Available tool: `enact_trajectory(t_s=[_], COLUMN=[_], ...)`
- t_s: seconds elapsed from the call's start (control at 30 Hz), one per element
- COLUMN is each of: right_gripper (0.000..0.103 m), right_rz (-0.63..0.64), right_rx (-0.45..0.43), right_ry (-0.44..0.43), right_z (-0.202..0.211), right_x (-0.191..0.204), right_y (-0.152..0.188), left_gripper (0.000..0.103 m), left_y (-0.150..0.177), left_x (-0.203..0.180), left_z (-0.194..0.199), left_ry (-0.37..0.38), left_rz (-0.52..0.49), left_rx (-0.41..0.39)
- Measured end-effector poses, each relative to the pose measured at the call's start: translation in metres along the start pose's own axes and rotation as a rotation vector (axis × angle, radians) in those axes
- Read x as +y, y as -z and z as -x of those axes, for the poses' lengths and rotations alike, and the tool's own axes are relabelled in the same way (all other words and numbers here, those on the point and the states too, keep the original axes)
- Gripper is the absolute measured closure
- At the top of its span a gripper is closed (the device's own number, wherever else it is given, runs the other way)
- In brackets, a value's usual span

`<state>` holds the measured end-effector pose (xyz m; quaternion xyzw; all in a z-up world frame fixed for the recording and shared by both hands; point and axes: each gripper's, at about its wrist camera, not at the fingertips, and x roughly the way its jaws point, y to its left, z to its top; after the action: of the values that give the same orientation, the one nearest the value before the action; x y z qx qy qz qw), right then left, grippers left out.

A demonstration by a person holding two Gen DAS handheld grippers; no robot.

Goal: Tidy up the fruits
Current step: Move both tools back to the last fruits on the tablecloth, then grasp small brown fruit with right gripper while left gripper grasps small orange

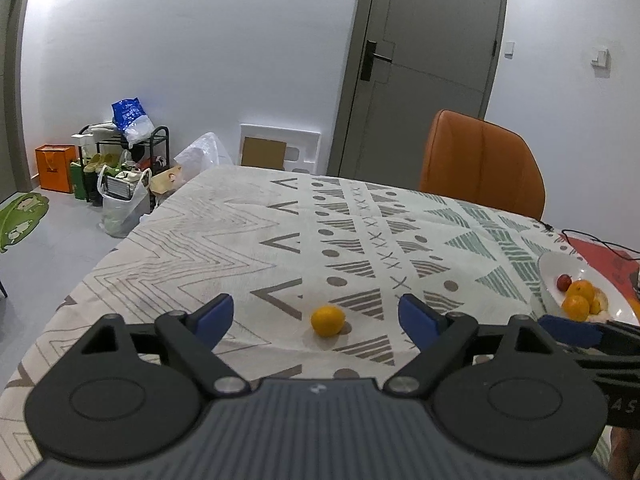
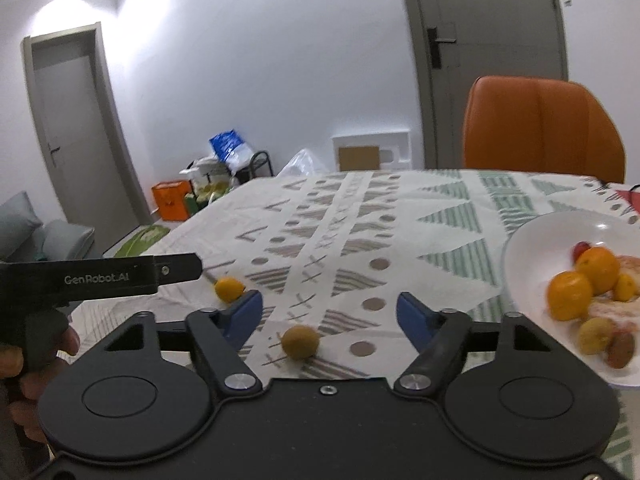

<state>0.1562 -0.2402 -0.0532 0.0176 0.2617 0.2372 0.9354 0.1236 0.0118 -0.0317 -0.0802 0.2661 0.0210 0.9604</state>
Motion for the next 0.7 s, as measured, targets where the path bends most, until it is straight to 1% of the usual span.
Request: enact_trajectory(t_s=[0.17, 0.33, 0.4, 0.5, 0.57, 0.63, 0.7], right_gripper=[0.042, 0.054, 0.057, 0.06, 0.066, 0.078, 0.078], right_rz=[0.006, 0.001, 0.001, 0.006, 0.009, 0.007, 0.021], right_rx=[0.04, 0.079, 0.089, 0.102, 0.112, 0.123, 0.125], right_ry=[-0.01, -0.018, -0.024, -0.032, -0.037, -0.058, -0.064], right_z=[-0.015, -0.028, -0.032, -0.036, -0.039, -0.041, -0.043], right_x=[0.005, 0.006, 0.006, 0.007, 0.008, 0.008, 0.009], right_y=[0.004, 0.008, 0.008, 0.009, 0.011, 0.013, 0.013], left_gripper=[0.02, 0.025, 0.028, 0.036, 0.041, 0.044, 0.048], left_y=[0.003, 0.007, 0.007, 0.007, 0.008, 0.008, 0.009], left_x=[0.004, 0.004, 0.004, 0.004, 0.003, 0.002, -0.001], left_z=[-0.012, -0.023, -0.027, -0.032, -0.035, -0.038, -0.042], left_ry=[0.025, 0.044, 0.047, 0.058, 0.064, 0.069, 0.07], left_rz=[-0.009, -0.017, -0.016, -0.016, -0.023, -0.028, -0.029], left_rx=[0.023, 0.049, 0.056, 0.065, 0.07, 0.075, 0.083])
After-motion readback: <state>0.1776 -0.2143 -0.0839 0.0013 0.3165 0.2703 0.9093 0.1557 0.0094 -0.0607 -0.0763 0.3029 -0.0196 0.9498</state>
